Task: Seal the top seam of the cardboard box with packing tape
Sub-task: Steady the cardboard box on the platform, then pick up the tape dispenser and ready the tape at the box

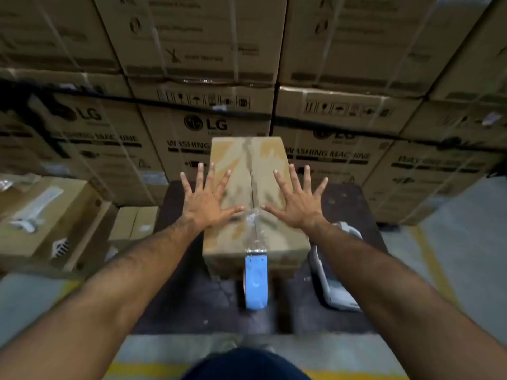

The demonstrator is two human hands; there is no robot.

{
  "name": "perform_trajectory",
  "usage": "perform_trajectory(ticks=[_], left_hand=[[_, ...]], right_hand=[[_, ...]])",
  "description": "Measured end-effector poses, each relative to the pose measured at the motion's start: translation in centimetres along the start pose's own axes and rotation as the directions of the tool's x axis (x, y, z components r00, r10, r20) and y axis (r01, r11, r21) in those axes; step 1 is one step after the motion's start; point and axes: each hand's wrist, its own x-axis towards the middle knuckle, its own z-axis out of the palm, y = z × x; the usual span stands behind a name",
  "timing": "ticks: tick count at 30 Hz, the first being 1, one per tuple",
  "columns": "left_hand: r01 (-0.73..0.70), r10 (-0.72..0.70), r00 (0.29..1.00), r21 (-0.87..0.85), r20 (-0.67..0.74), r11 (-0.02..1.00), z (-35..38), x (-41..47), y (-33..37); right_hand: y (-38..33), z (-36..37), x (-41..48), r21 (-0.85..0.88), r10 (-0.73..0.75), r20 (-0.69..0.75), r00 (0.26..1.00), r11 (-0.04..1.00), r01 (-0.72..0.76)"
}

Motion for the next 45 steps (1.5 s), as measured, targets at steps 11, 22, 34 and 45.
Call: perform_trajectory(ticks=[11,22,34,45], left_hand=[[-0.028,0.031,0.995,-0.037,0.095,0.999,3.6,-4.5,2.2],[-0.020,0.026,0.994,-0.050,0.108,0.999,4.9,-4.2,2.4],[-0.036,0.050,0.993,-0.139,0.102,0.990,5.1,-0.2,4.2],[-0.067,0.081,0.992,-0.147,0.093,0.987,6.3,1.2,5.1]], right_hand=[[-0.2,4.5,-4.9,-0.001,-0.031,0.051,0.998,1.000,0.031],[-0.5,5.4,-6.2,0.090,-0.008,0.050,0.999,0.996,0.003],[-3.4,3.8,-18.4,0.791,0.549,-0.020,0.835,0.519,-0.323],[-9.2,11.0,-19.2,0.671,0.355,0.272,0.895,0.597,-0.440]])
